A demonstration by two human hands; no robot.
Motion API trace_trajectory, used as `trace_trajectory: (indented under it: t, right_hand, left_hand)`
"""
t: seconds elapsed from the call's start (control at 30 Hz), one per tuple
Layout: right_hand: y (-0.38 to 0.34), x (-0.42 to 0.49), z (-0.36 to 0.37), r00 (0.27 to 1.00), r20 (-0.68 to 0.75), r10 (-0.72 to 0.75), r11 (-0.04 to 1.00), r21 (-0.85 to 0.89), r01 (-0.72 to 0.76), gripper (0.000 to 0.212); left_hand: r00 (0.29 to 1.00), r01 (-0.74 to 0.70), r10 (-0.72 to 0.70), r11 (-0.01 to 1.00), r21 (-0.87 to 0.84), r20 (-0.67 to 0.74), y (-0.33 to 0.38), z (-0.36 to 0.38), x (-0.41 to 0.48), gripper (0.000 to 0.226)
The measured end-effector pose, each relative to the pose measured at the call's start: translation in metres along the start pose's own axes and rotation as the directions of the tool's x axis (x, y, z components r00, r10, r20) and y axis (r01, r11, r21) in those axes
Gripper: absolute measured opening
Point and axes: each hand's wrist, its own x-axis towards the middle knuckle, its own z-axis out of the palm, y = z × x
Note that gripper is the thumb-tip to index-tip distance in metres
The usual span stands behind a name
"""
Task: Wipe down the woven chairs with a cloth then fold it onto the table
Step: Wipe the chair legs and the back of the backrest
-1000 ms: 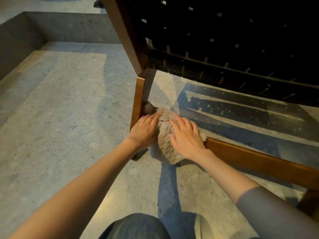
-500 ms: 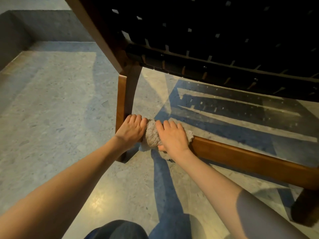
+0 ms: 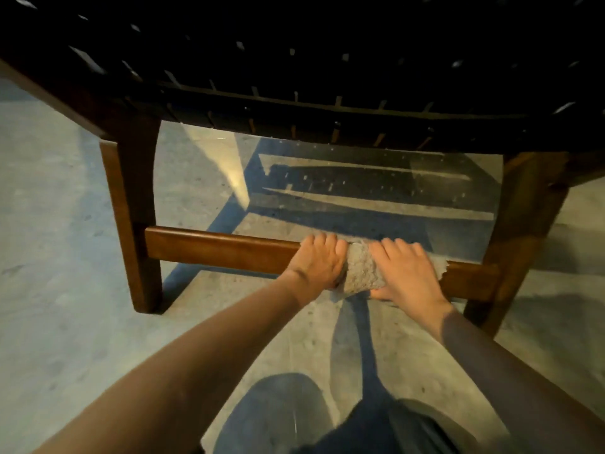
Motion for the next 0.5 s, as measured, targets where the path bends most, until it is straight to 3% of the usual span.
trace_trajectory:
  t: [0.17, 0.33, 0.5]
  right_hand:
    - [0.069, -0.041, 0.012, 0.98, 0.12, 0.159, 0.986, -0.078, -0.151, 0.085]
    - [0.067, -0.051, 0.016, 0.939, 0.131, 0.317, 0.947, -0.091, -0.307, 0.077]
    - [0.046, -0.045, 0.007, 0.955, 0.124, 0.269, 0.963, -0.074, -0.261, 0.076]
  left_hand:
    - [0.995, -0.007, -0.002, 0.996, -0.088, -0.099, 0.075, -0.014, 0.047, 0.028]
    - [0.988, -0.035, 0.023, 0.996, -0.077, -0.154, 0.087, -0.008, 0.055, 0.041]
    - [0.977, -0.07, 0.052, 0.994, -0.079, -0.206, 0.063, 0.003, 0.042, 0.048]
